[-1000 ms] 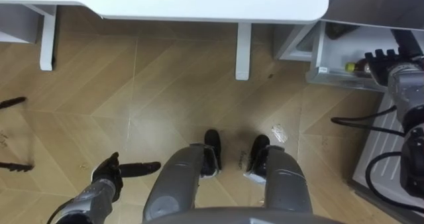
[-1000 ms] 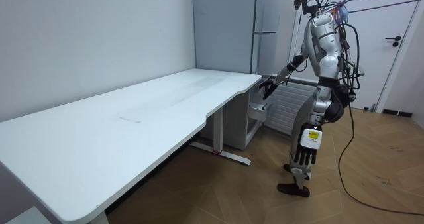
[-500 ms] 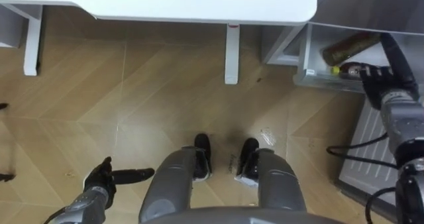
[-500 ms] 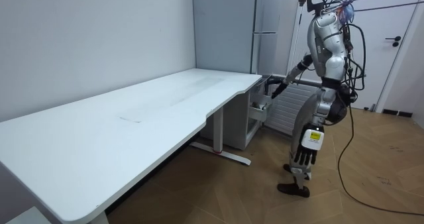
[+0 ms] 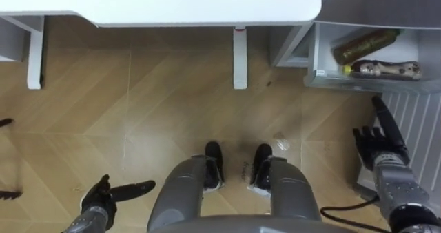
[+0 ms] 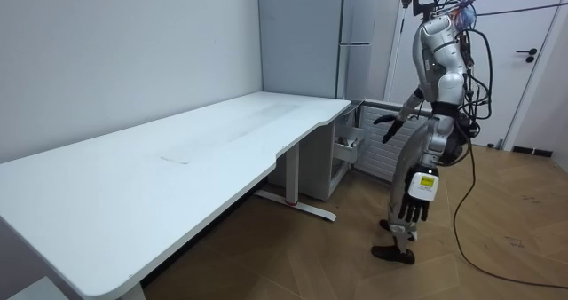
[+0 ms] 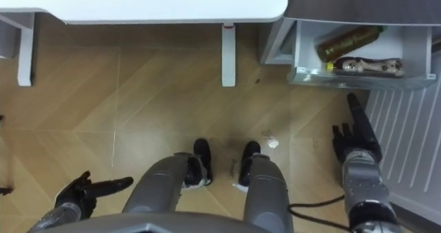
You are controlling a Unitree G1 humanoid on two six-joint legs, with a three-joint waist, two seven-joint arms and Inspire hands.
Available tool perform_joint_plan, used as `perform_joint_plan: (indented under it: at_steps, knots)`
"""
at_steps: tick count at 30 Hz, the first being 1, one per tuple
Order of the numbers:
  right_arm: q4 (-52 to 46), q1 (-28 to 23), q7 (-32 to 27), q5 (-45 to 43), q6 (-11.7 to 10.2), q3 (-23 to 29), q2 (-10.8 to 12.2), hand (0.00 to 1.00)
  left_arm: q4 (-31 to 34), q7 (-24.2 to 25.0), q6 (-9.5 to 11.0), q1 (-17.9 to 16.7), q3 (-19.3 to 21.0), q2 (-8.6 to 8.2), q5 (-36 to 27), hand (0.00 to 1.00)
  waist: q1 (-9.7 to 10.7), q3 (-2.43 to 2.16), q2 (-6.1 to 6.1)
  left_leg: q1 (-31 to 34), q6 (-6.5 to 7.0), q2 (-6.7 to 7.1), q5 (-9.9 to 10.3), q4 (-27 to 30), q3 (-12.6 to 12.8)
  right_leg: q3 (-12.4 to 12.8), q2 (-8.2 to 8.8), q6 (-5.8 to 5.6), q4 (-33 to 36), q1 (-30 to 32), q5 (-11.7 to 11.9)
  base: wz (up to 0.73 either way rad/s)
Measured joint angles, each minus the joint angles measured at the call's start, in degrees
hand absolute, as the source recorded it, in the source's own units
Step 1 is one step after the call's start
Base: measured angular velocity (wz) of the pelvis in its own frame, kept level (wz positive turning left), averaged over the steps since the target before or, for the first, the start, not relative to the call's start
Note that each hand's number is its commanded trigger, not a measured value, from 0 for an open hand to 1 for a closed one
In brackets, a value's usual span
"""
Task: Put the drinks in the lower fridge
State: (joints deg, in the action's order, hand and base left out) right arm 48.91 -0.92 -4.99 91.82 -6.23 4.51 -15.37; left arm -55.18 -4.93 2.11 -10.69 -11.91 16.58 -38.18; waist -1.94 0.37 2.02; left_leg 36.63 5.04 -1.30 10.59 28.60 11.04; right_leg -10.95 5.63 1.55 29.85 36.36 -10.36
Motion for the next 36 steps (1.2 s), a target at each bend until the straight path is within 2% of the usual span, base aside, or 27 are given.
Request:
perform_joint_plan:
  at_steps: [3,8,13,16,19,22,25,31,33,36]
  knots:
    - [-0.1,-1.8,0.0,-0.2,-0.2,-0.1,0.7,0.0,0.1,0.0,0.5,-1.4,0.0,-0.01,0.0,0.0,0.3,0.01,0.05,-0.4,-0.02,0.02,0.0,-0.4,0.2,0.0,0.04,-0.02,-0.2,-0.3,0.0,0.0]
    - [0.5,-2.2,-0.1,-0.5,-0.3,-0.8,1.1,0.0,-0.3,0.0,0.6,-1.6,0.5,-0.21,0.0,0.0,0.3,0.06,-0.03,-0.6,-0.03,-0.02,0.0,-0.6,0.7,0.4,0.02,-0.02,-0.2,-0.2,0.0,-0.03]
    - [5.2,2.3,-0.1,0.0,-0.1,-0.9,1.9,0.0,-3.0,0.0,1.0,0.5,0.4,-1.19,-1.6,0.0,0.4,0.59,-0.7,-1.3,-0.03,0.2,0.0,-1.3,1.2,1.1,0.16,-0.07,0.1,-0.1,-0.2,-0.05]
    - [7.8,4.7,-0.2,-0.1,0.1,-0.8,1.7,0.0,-2.9,-0.1,0.8,1.1,0.4,-1.14,-1.6,0.0,0.5,0.77,-0.97,-0.8,-0.02,0.2,0.1,-0.7,1.2,1.0,0.3,-0.08,0.7,0.4,-0.5,0.02]
    - [9.0,8.2,-0.7,0.2,0.3,-0.8,1.1,0.0,-3.0,-0.7,0.5,2.3,0.4,-1.11,-1.7,0.0,0.2,0.97,-1.22,2.9,0.03,0.04,1.4,3.0,0.9,1.4,0.34,-0.04,4.3,4.0,-1.6,0.01]
    - [11.6,13.0,-0.8,0.5,1.4,-0.7,0.7,0.0,-3.0,-1.9,-0.2,2.9,0.4,-1.07,-1.8,0.0,0.0,1.07,-1.29,6.4,0.15,-0.22,3.3,7.8,0.6,1.5,0.7,0.19,9.0,7.4,-3.4,0.03]
    - [13.6,18.5,-1.5,0.9,2.6,0.7,-1.5,0.0,-3.0,-3.4,-0.5,4.7,0.2,-0.9,-2.7,0.0,0.1,1.25,-1.19,12.0,0.5,-0.07,6.0,15.2,-0.1,2.1,1.71,-0.06,16.7,12.9,-6.7,0.15]
    - [13.7,24.8,-3.0,2.3,2.6,1.9,-5.6,0.0,-2.2,-5.4,-1.1,5.4,-0.9,-0.2,-2.7,0.0,-0.4,1.62,-0.66,20.6,1.33,0.19,7.9,23.0,0.0,2.9,3.19,-0.09,25.3,21.8,-9.0,0.05]
    - [14.4,26.5,-4.4,3.1,2.5,2.0,-7.5,0.0,-2.1,-7.3,-2.1,6.8,-1.4,-0.19,-2.5,0.0,-1.7,1.75,-0.22,23.9,1.22,0.0,8.9,26.2,0.0,3.0,3.48,0.1,28.4,25.2,-9.7,0.02]
    - [16.1,29.7,-5.0,2.9,2.6,3.1,-8.5,0.0,-2.1,-8.5,-2.1,7.8,-2.6,0.16,-2.3,0.0,-1.7,1.9,0.27,27.6,1.46,0.37,9.2,28.9,0.1,3.1,4.61,0.36,31.9,29.0,-10.6,0.14]
